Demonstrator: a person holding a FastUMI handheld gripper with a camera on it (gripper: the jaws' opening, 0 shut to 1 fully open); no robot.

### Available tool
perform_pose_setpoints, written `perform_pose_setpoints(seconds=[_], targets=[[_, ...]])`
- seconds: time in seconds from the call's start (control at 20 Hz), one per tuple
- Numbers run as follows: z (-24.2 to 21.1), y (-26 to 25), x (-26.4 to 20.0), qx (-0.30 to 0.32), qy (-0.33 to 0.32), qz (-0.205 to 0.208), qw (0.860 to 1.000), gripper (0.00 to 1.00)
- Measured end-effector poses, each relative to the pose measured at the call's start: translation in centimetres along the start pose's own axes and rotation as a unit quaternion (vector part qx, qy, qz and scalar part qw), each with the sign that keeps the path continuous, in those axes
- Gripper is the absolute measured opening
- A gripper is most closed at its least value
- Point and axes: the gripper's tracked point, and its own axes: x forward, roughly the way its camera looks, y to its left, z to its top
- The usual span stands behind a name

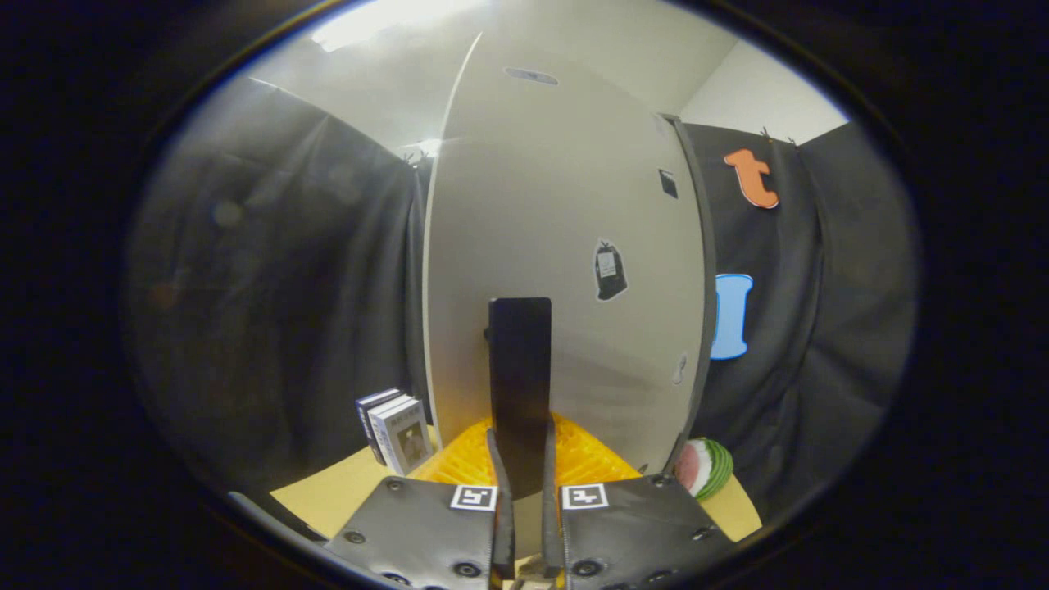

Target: Open the shoe cabinet door, grab the shoes and put them into the shoe cabinet, then close the shoe cabinet door.

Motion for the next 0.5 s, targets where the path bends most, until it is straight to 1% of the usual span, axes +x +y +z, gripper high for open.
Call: perform_pose_setpoints(seconds=[0.5], targets=[[0.1,-6.5,-5.0,-0.002,0.013,-0.039,0.999,0.13]])
